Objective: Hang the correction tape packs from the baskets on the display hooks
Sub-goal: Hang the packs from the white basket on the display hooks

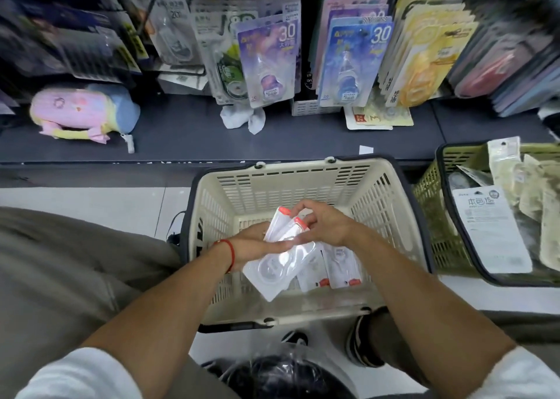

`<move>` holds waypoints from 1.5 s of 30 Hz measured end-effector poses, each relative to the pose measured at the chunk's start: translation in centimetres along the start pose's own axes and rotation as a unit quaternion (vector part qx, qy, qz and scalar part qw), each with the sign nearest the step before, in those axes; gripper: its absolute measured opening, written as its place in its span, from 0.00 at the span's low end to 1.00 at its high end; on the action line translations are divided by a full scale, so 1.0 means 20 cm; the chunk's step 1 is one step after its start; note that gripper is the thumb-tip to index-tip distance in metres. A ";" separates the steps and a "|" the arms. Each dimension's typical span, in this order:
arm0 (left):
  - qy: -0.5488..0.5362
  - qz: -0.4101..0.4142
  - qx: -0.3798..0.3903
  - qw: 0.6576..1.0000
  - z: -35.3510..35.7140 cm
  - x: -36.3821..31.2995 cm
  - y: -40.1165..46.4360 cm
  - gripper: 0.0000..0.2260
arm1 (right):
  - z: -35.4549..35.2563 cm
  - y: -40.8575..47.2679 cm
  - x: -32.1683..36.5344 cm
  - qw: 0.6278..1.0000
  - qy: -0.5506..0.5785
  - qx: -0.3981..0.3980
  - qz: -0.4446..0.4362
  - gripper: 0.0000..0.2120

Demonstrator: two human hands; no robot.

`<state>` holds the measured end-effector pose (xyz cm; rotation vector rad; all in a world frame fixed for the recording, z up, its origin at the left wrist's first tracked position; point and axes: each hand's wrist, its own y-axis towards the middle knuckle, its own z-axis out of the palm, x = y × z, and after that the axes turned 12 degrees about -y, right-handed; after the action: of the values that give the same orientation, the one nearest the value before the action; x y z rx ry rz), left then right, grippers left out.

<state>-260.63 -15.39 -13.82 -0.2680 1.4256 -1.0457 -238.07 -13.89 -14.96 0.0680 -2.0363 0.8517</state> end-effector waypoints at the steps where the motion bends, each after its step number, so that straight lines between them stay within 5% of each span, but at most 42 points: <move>1: -0.003 -0.006 -0.011 1.000 -0.01 0.01 0.01 0.16 | 0.02 0.03 0.00 0.999 -0.020 -0.044 0.007 0.21; 4: -0.023 -0.031 -0.069 0.997 -0.06 0.06 0.04 0.16 | 0.06 0.10 -0.06 0.978 -0.142 -0.149 0.027 0.15; 6: -0.058 -0.052 -0.118 0.990 -0.10 0.10 0.04 0.16 | 0.07 0.13 -0.14 0.951 -0.279 -0.126 0.049 0.15; 11: -0.136 -0.060 -0.207 0.967 -0.14 0.21 0.04 0.16 | 0.20 0.23 -0.33 0.869 -0.485 0.087 0.050 0.52; 14: -0.162 -0.047 -0.215 0.962 -0.12 0.22 0.05 0.16 | 0.26 0.29 -0.38 0.813 -0.576 0.082 0.014 0.58; 17: -0.174 -0.030 -0.218 0.960 -0.11 0.23 0.05 0.13 | 0.26 0.31 -0.39 0.811 -0.583 0.052 0.003 0.61; 20: -0.167 -0.012 -0.246 0.955 -0.10 0.25 0.07 0.12 | 0.21 0.32 -0.37 0.855 -0.518 0.019 0.026 0.57; 24: -0.183 -0.003 -0.285 0.941 -0.09 0.27 0.08 0.13 | 0.06 0.25 -0.34 0.978 -0.171 -0.076 0.091 0.36; 28: -0.206 0.022 -0.354 0.912 -0.04 0.27 0.10 0.11 | -0.04 0.11 -0.32 0.972 0.093 -0.175 0.126 0.29; 32: -0.299 0.008 -0.334 0.894 0.07 0.27 0.11 0.11 | 0.03 -0.03 -0.29 0.910 0.354 -0.182 0.117 0.23; 35: -0.394 0.037 -0.276 0.876 0.16 0.25 0.12 0.17 | 0.12 -0.05 -0.21 0.909 0.363 -0.149 0.143 0.21; 39: -0.345 0.079 -0.318 0.879 0.19 0.24 0.12 0.21 | 0.20 -0.05 -0.16 0.945 0.245 -0.078 0.202 0.23; 45: -0.342 0.077 -0.327 0.877 0.14 0.25 0.16 0.17 | 0.14 -0.01 -0.20 0.947 0.285 -0.060 0.132 0.26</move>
<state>-257.69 -18.49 -18.90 -0.9060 1.0653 -0.2358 -237.56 -16.75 -18.82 -0.4791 -1.5565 0.7932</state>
